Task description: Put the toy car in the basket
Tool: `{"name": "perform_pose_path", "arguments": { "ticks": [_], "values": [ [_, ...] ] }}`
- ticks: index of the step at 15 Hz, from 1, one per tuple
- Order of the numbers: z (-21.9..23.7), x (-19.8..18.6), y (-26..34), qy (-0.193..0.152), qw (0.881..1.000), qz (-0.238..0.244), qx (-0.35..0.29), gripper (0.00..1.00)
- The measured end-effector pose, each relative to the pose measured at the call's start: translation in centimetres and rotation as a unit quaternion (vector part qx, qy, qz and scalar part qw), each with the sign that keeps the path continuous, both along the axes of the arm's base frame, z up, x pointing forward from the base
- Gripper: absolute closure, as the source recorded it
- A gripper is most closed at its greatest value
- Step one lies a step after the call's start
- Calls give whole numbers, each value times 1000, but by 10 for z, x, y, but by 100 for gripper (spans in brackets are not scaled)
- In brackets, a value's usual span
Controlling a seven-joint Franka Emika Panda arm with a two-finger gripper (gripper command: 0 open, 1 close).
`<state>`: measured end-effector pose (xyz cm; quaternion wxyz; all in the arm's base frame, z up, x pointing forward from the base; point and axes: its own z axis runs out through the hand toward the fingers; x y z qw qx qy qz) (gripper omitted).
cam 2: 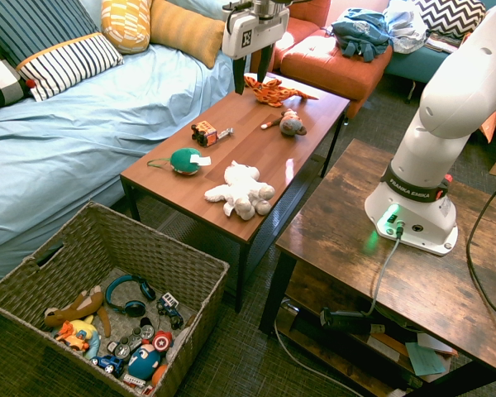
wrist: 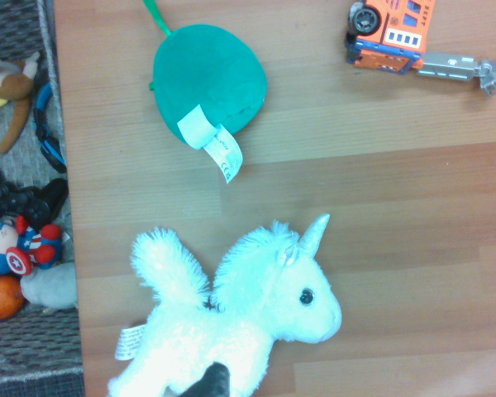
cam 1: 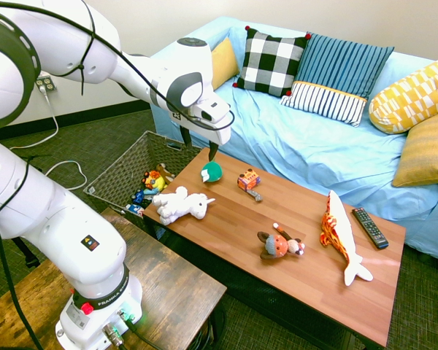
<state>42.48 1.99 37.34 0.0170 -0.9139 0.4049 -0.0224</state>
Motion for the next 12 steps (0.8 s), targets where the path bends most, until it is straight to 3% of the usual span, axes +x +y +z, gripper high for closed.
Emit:
{"name": "perform_pose_path", "arguments": {
  "ticks": [3, 6, 9, 12],
  "values": [
    [-8, 4, -7, 3, 1000, -4, -1, 0],
    [-30, 41, -43, -16, 999, -31, 4, 0],
    [-81, 95, -79, -19, 998, -52, 5, 0],
    [-146, 144, -78, -20, 999, -39, 12, 0]
  ]
}}
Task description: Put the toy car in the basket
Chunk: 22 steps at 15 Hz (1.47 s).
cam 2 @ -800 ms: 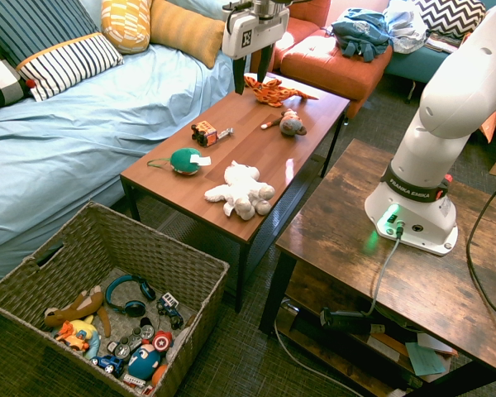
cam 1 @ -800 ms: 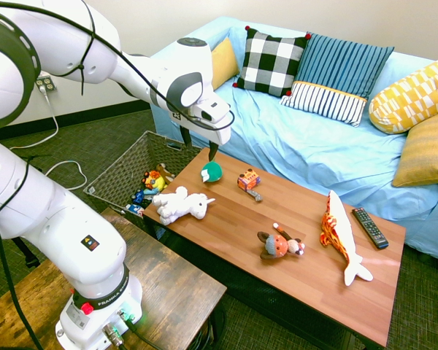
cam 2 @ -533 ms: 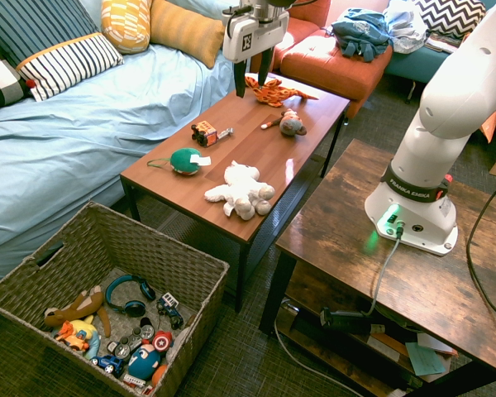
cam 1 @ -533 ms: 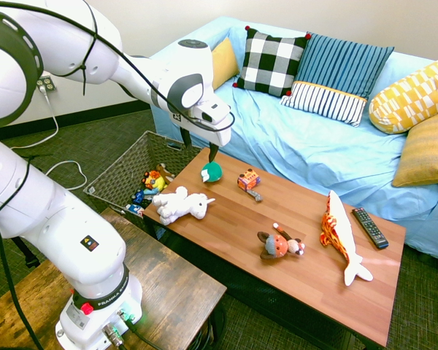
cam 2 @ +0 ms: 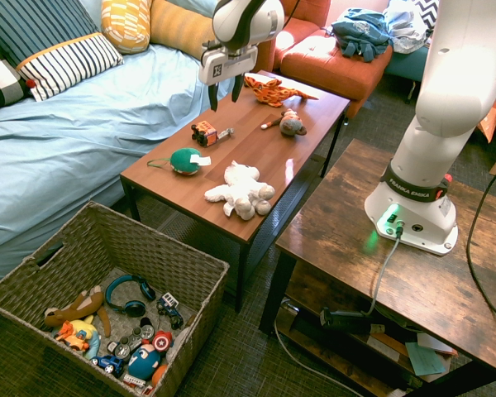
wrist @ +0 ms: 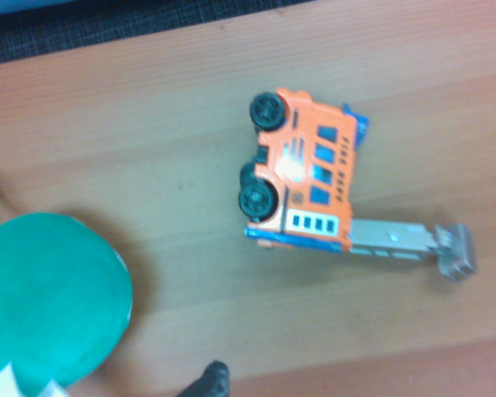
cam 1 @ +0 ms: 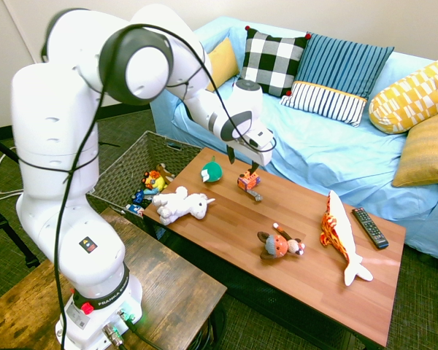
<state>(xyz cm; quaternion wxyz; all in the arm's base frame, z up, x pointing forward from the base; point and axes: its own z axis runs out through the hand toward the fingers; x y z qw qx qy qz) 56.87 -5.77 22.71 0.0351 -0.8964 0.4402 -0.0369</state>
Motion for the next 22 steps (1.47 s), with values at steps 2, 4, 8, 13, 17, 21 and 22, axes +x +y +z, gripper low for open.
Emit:
{"name": "perform_pose_path", "arguments": {
  "ticks": [2, 4, 8, 13, 17, 21, 22],
  "values": [
    [-37, 30, 6, 4, 1000, 2, -8, 0],
    [-59, 53, 6, 3, 1000, 2, -21, 0],
    [-94, 71, 2, 18, 1000, -16, -17, 0],
    [-110, 74, 11, 22, 1000, -16, 2, 100],
    [-109, 76, 16, 20, 1000, -13, 6, 100],
    [-109, 76, 17, 20, 1000, -14, 7, 100],
    [-109, 76, 17, 20, 1000, -14, 7, 100]
  ]
}}
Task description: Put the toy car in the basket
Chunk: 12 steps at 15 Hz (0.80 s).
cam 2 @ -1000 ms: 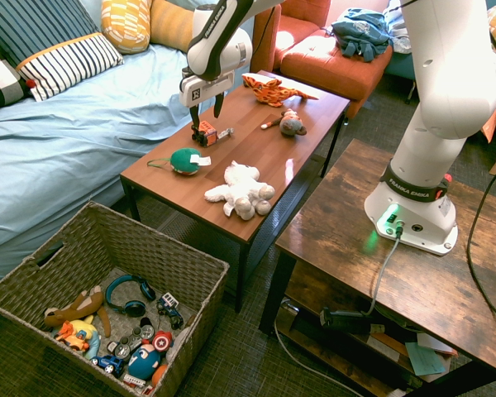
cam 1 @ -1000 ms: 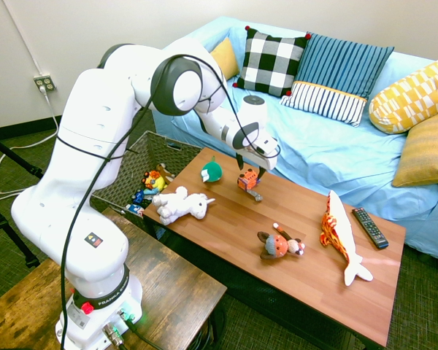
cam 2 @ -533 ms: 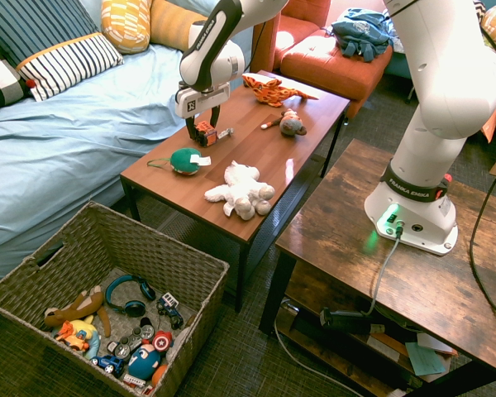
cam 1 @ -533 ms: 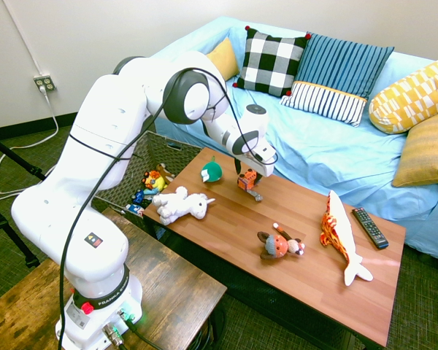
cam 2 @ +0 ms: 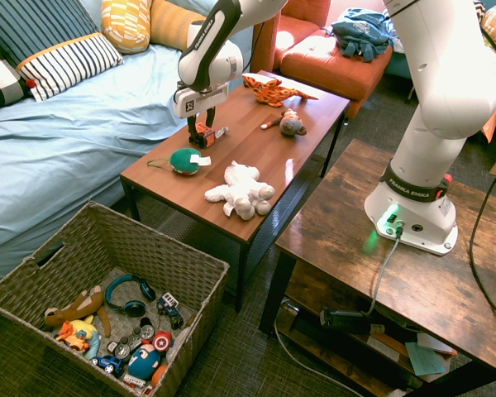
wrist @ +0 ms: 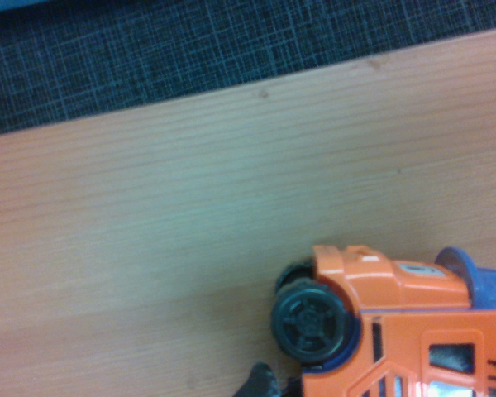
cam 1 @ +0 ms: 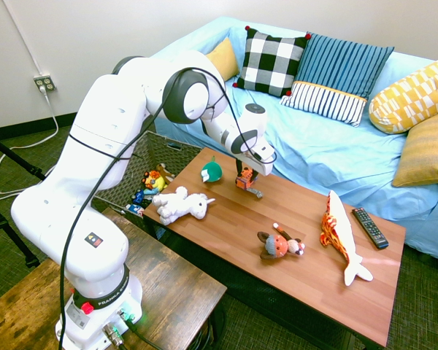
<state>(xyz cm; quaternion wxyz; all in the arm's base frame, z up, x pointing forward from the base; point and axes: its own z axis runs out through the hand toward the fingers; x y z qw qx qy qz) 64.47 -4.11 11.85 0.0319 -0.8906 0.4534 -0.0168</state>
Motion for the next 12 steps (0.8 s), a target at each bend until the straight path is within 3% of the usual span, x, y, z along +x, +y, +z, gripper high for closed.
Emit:
{"name": "perform_pose_path", "arguments": {
  "ticks": [5, 8, 10, 12],
  "values": [
    [22, 3, -9, -17, 1000, -10, 0, 100],
    [96, -3, -9, -50, 999, -9, 1, 100],
    [159, -6, 29, -70, 997, 19, -13, 100],
    [214, -28, 118, -79, 994, 61, -37, 100]
  ]
}}
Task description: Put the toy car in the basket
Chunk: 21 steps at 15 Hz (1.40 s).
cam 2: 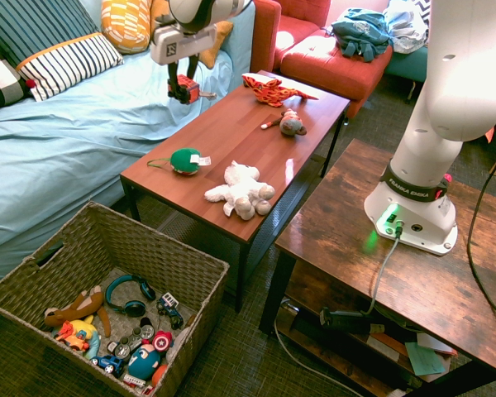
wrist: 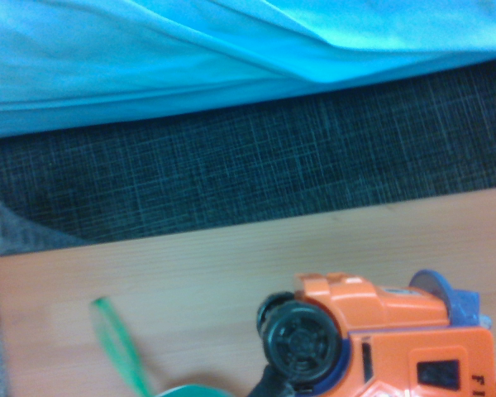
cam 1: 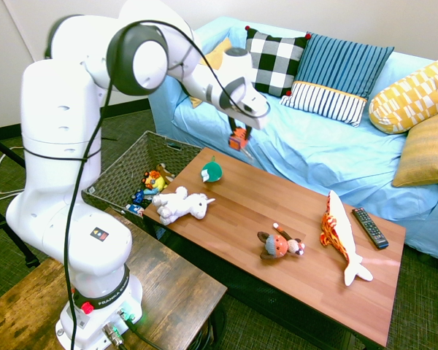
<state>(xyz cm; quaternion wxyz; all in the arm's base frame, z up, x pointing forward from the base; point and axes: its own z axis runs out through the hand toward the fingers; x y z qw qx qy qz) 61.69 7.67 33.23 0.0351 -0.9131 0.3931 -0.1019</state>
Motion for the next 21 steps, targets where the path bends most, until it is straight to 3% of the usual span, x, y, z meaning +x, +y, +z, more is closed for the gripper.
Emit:
{"name": "perform_pose_path", "arguments": {
  "ticks": [2, 5, 9, 10, 14, 18, 21],
  "values": [
    [17, -45, 118, 10, 999, 45, -27, 100],
    [-26, -106, 265, 40, 992, 103, -65, 100],
    [-105, -106, 351, 76, 981, 143, -102, 100],
    [-118, -104, 366, 84, 980, 148, -106, 0],
    [-136, -101, 397, 104, 975, 158, -115, 0],
    [-131, -67, 361, 113, 979, 132, -104, 0],
    [-118, -56, 338, 100, 982, 125, -105, 0]
  ]
}}
